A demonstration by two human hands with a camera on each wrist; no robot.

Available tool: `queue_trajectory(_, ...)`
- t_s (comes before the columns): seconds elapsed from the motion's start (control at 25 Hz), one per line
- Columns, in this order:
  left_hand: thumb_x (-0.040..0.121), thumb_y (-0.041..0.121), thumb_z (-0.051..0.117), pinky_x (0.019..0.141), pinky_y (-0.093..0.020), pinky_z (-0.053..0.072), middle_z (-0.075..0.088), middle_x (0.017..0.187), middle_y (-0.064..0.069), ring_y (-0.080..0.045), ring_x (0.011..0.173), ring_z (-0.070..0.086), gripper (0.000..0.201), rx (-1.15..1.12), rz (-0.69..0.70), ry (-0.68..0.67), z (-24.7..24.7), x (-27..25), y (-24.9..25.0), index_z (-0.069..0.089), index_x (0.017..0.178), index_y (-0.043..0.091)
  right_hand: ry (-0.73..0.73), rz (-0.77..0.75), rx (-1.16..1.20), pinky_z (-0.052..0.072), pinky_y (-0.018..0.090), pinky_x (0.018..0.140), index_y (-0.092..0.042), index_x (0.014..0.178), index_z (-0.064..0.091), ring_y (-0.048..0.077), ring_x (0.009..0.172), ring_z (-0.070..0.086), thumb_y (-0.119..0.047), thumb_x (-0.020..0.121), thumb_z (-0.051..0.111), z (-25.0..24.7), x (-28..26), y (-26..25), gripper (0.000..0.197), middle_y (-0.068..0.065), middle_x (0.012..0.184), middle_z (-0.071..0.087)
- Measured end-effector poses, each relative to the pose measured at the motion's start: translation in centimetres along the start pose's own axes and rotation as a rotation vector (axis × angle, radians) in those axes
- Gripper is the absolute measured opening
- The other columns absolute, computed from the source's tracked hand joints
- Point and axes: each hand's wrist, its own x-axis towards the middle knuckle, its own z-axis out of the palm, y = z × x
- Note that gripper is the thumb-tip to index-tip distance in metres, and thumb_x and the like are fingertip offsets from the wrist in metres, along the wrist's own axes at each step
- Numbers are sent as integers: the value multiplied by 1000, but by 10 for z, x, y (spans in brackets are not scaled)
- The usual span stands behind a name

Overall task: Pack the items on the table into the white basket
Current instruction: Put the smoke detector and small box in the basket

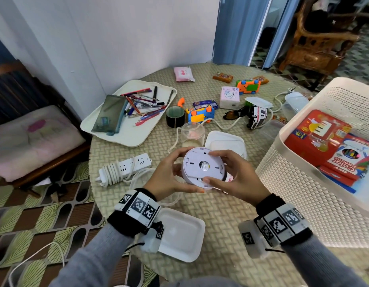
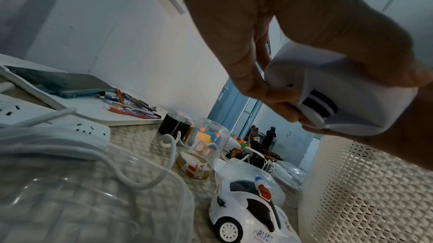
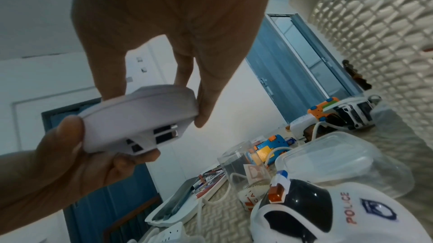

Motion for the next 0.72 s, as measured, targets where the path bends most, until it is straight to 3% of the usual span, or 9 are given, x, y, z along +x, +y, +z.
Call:
queue_trajectory(0.08, 47, 7, 94, 80, -39, 58, 58, 118, 13, -17, 101, 64, 91, 27, 11, -1, 2, 1, 0, 50, 125, 24, 37, 15, 46, 54, 25, 84, -10, 111, 61, 9, 109, 62, -18, 59, 90, 0, -3, 1, 61, 3, 120, 62)
queue_trajectory(0.16, 46, 5, 94, 79, -37, 58, 56, 121, 8, -15, 101, 64, 93, 29, 23, 5, 6, 0, -2, 49, 126, 20, 66, 8, 68, 53, 20, 83, -10, 107, 64, 6, 109, 62, -15, 55, 91, -2, -6, 1, 59, 2, 121, 61)
queue_trajectory(0.32, 43, 4, 94, 76, -32, 57, 57, 119, 3, -10, 100, 63, 93, 18, 50, 39, 13, -4, -3, 50, 123, 24, 91, -49, -32, 53, 18, 83, -17, 104, 67, 7, 111, 60, -31, 50, 91, -4, -7, 0, 61, 0, 122, 57)
queue_trajectory(0.48, 42, 14, 95, 83, -46, 55, 59, 119, 11, -14, 102, 63, 94, 12, 54, 92, 16, -8, -4, 50, 124, 30, 125, -92, -87, 54, 17, 81, -16, 103, 67, 6, 112, 58, -39, 51, 90, -2, -8, -2, 62, -2, 118, 58)
queue_trajectory(0.6, 44, 22, 95, 83, -52, 53, 57, 122, 8, -19, 105, 63, 97, 32, 62, 88, 18, -12, -5, 47, 129, 27, 120, -115, -119, 54, 17, 79, -17, 104, 65, 3, 112, 56, -42, 53, 90, -1, -8, -4, 62, -1, 119, 58)
queue_trajectory(0.72, 44, 31, 94, 86, -49, 53, 55, 128, 3, -18, 110, 61, 102, 71, 63, 75, 21, -13, -2, 45, 133, 26, 79, -183, -227, 44, 13, 91, -22, 113, 65, 0, 121, 49, -46, 60, 85, 4, -7, -4, 61, -4, 126, 56)
